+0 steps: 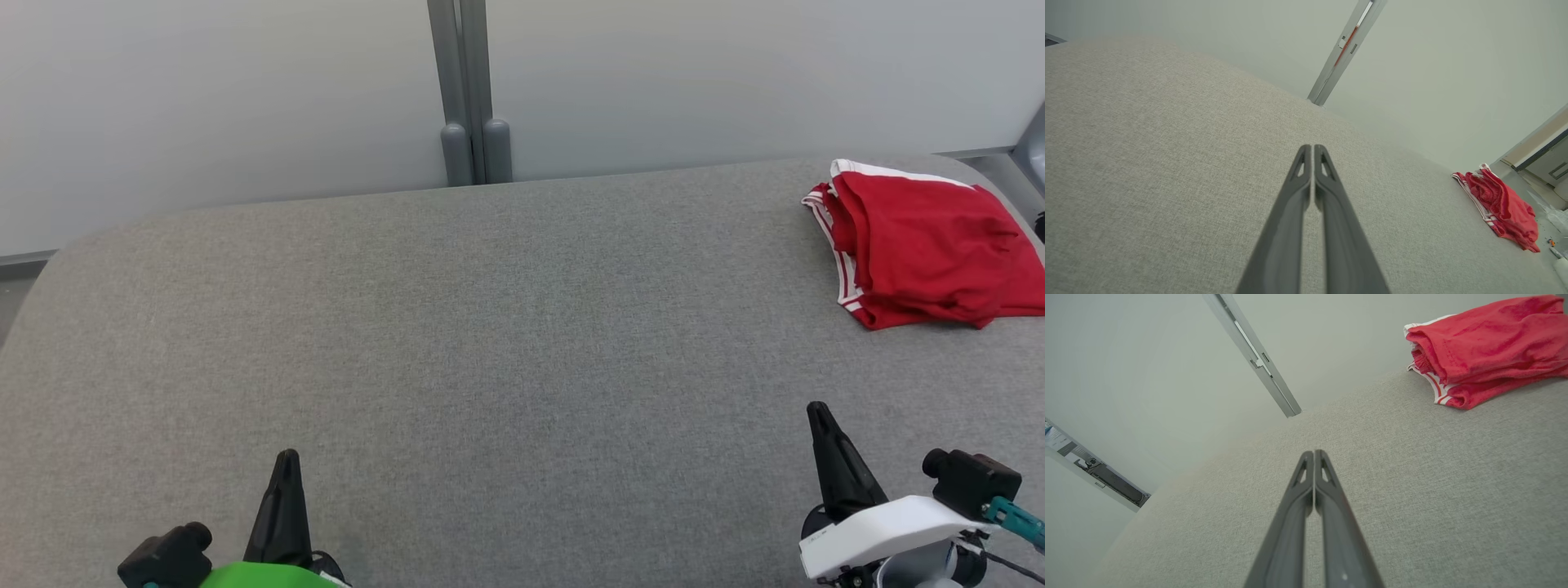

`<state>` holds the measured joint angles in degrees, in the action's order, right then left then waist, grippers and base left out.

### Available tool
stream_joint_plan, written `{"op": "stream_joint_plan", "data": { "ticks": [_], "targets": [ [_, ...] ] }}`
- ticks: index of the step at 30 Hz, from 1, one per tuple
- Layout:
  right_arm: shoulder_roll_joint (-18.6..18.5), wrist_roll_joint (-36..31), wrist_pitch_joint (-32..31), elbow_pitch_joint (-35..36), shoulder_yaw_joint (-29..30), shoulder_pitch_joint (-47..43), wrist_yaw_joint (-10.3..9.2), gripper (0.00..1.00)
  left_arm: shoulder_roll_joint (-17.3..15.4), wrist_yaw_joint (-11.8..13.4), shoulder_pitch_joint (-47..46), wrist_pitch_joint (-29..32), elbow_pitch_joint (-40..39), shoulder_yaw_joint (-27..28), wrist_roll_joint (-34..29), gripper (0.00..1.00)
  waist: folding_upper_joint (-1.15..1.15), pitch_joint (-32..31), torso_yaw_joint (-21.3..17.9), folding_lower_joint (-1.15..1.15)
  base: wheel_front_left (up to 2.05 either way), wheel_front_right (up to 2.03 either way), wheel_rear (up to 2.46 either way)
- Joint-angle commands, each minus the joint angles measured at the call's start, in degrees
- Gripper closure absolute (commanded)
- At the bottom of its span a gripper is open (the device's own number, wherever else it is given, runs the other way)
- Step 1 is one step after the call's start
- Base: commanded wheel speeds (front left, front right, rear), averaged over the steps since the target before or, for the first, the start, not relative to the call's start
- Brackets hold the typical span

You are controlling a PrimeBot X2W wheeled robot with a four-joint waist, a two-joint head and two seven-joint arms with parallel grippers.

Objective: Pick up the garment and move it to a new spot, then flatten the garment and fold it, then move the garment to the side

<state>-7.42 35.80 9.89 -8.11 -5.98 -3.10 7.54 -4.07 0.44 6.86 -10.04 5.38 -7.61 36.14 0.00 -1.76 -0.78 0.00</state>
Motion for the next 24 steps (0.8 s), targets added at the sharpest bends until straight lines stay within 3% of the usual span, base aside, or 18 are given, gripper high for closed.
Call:
{"op": "stream_joint_plan", "data": {
  "ticks": [1, 24],
  "targets": [
    [-0.02, 3.28, -0.66, 0.31, 0.63, 1.70, -0.02, 1.00, -0.52, -0.61, -2.11, 0.62, -0.20, 0.65, 3.30, 1.00, 0.00, 0.05, 0.02, 0.00, 0.00, 0.00, 0.00],
    [0.59, 21.31, -4.80, -1.56, 3.32, 4.23, -0.04, 1.00, -1.13, -3.06, -5.69, 4.55, 2.47, 3.56, 21.44, 1.00, 0.00, 0.49, 0.20, 0.00, 0.00, 0.00, 0.00]
  ]
}}
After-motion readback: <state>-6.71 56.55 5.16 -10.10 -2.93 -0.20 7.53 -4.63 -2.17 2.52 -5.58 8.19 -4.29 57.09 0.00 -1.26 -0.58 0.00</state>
